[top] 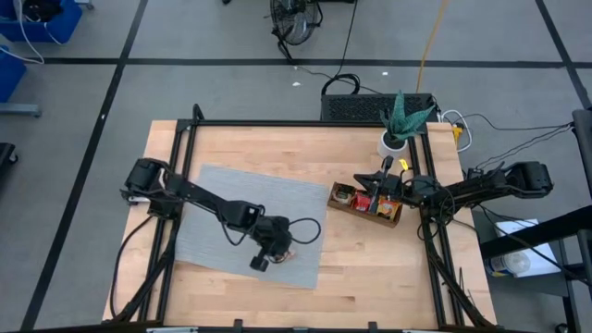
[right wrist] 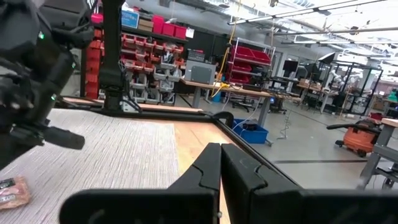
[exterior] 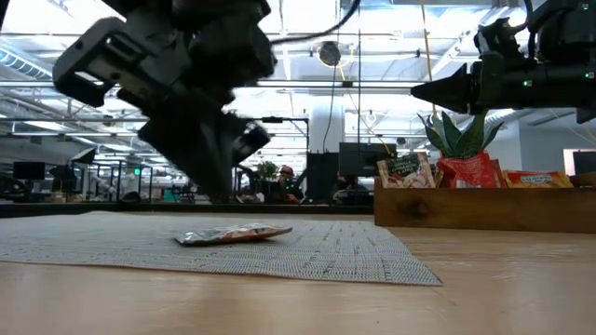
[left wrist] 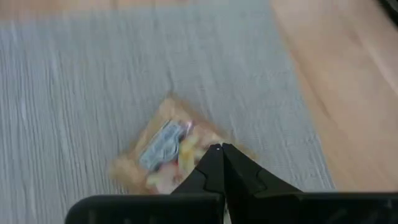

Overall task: Pick & Place Tea
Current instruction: Put the brown tea bag into the left section of the wooden organizer

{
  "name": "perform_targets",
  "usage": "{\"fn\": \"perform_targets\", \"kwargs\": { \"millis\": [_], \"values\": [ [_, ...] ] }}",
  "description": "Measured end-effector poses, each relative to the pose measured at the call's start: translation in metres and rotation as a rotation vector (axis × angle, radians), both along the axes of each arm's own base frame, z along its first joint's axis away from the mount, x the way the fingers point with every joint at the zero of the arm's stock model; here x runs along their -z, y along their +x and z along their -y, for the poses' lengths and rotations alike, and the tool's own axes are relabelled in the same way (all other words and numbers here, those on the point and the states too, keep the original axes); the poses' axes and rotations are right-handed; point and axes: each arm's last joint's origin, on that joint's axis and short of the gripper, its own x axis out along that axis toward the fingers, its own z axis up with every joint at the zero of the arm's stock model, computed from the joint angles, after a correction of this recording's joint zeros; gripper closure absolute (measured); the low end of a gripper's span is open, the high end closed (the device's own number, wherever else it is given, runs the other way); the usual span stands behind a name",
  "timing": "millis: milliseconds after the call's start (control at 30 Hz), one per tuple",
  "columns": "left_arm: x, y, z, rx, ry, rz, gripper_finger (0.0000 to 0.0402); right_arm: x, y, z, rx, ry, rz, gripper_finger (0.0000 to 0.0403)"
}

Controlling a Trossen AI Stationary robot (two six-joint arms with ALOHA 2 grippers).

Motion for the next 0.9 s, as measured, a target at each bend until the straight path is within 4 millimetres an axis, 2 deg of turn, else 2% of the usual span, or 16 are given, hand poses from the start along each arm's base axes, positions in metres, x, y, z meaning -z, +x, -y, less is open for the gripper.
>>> {"fn": "perform_targets", "kwargs": {
  "millis": [167, 367, 600, 733, 900],
  "values": [
    [0.016, -0.001, 0.0, -0.061, -0.01, -0.092, 0.04, 0.0, 0.0, 0.0, 0.0, 0.0, 0.005, 0.0403],
    [0.019, 0.0, -0.003, -0.113, 0.034, -0.101, 0.04, -0.001, 0.0, 0.0, -0.001, 0.002, 0.006, 0.0403],
    [0.022, -0.007, -0.016, -0.252, 0.045, -0.242, 0.04, -0.001, 0.0, 0.0, -0.001, 0.001, 0.006, 0.0403],
    [0.019, -0.013, -0.023, -0.288, 0.102, -0.272, 0.0397, 0.0, 0.0, 0.0, 0.0, 0.001, 0.005, 0.0403],
    [0.003, -0.02, -0.034, -0.355, 0.231, -0.228, 0.0398, 0.0, 0.0, 0.0, -0.001, 0.0, 0.004, 0.0403]
  ]
}}
